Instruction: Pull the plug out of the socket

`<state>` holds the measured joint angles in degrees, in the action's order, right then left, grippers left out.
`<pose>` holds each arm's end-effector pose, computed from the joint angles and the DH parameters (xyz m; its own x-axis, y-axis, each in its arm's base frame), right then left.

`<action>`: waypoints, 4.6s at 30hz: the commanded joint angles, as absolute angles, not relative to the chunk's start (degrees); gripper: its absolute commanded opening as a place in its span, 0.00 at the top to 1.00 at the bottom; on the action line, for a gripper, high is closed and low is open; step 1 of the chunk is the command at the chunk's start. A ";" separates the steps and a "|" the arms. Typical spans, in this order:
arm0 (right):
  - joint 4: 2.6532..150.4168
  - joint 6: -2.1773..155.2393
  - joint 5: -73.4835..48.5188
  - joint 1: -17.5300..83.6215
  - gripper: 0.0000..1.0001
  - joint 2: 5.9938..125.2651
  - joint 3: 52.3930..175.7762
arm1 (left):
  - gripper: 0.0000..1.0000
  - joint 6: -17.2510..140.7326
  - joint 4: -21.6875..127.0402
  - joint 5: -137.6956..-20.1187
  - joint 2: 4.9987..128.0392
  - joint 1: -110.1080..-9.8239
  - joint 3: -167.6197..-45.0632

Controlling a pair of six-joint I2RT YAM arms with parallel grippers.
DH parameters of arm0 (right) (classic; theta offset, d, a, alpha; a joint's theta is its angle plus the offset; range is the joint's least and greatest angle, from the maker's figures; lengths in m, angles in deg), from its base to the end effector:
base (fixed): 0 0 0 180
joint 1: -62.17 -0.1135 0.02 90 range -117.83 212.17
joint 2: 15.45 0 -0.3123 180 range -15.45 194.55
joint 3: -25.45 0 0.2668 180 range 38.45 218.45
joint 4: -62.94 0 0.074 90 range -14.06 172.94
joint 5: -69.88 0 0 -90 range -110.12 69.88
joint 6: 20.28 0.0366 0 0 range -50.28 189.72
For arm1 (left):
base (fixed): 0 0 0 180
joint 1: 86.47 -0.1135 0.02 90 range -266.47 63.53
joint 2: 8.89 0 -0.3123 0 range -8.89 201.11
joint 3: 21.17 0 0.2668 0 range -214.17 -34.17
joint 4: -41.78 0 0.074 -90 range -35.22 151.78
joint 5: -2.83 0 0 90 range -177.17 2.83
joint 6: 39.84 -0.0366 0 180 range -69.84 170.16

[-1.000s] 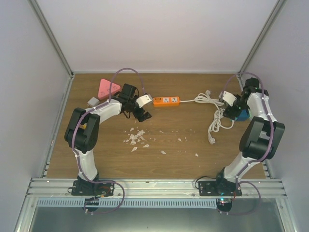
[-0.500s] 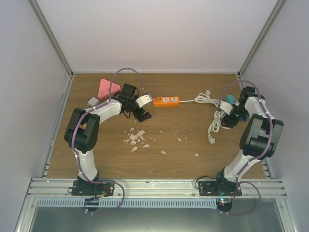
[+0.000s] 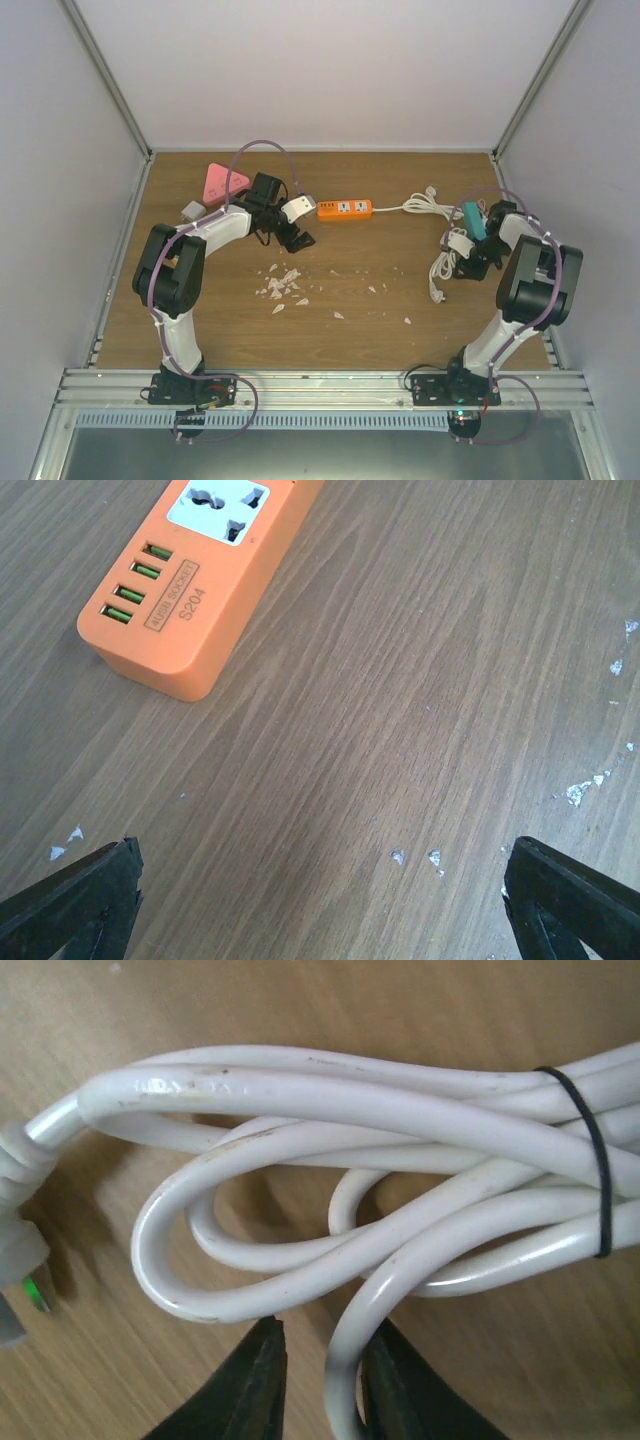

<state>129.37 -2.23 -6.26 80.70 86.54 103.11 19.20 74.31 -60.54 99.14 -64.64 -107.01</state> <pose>0.3124 -0.0955 0.1995 -0.5900 -0.7758 -0.2236 -0.8049 0.5871 0.0868 0.3887 -0.1734 0.2226 -0.3552 0.6377 -0.6835 0.8810 0.4729 -0.0166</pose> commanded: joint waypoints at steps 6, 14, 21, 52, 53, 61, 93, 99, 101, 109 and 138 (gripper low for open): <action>132.91 -1.30 -2.40 77.14 0.88 82.07 97.58 | 0.01 20.26 74.11 -57.98 96.85 -64.58 -107.30; 132.25 4.84 3.99 66.43 0.88 78.06 93.66 | 0.01 20.06 74.11 -57.42 95.75 -64.75 -106.13; 130.48 12.32 11.41 55.16 0.90 80.74 95.77 | 0.01 20.66 74.25 -55.19 92.54 -66.82 -103.47; 116.85 38.40 16.47 31.88 0.79 114.61 138.92 | 0.01 22.41 75.39 -47.44 80.48 -80.24 -92.80; 117.36 38.18 16.71 31.93 0.72 114.77 139.44 | 0.01 22.35 75.51 -47.38 80.54 -80.23 -92.77; 120.81 33.01 18.17 34.52 0.25 105.79 135.36 | 0.01 19.72 77.28 -43.04 81.17 -79.59 -93.05; 130.67 7.08 7.04 57.73 0.69 96.02 115.98 | 0.16 14.92 77.85 -48.06 86.09 -64.64 -88.84; 136.03 7.43 12.17 58.24 0.85 98.38 116.76 | 0.15 14.99 77.06 -47.99 86.02 -64.73 -88.52; 138.59 7.41 15.41 58.30 0.86 99.55 116.73 | 0.15 15.08 77.21 -47.70 86.12 -64.83 -88.95; 149.66 3.44 28.28 59.58 0.87 104.15 117.49 | 0.13 14.20 77.80 -44.87 85.03 -65.53 -91.04; 133.26 18.34 22.51 65.07 0.39 112.45 121.76 | 0.10 13.08 75.69 -48.15 85.86 -65.45 -96.95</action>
<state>141.02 16.61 29.70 64.57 110.43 122.06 13.54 77.26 -48.51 85.90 -65.30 -95.89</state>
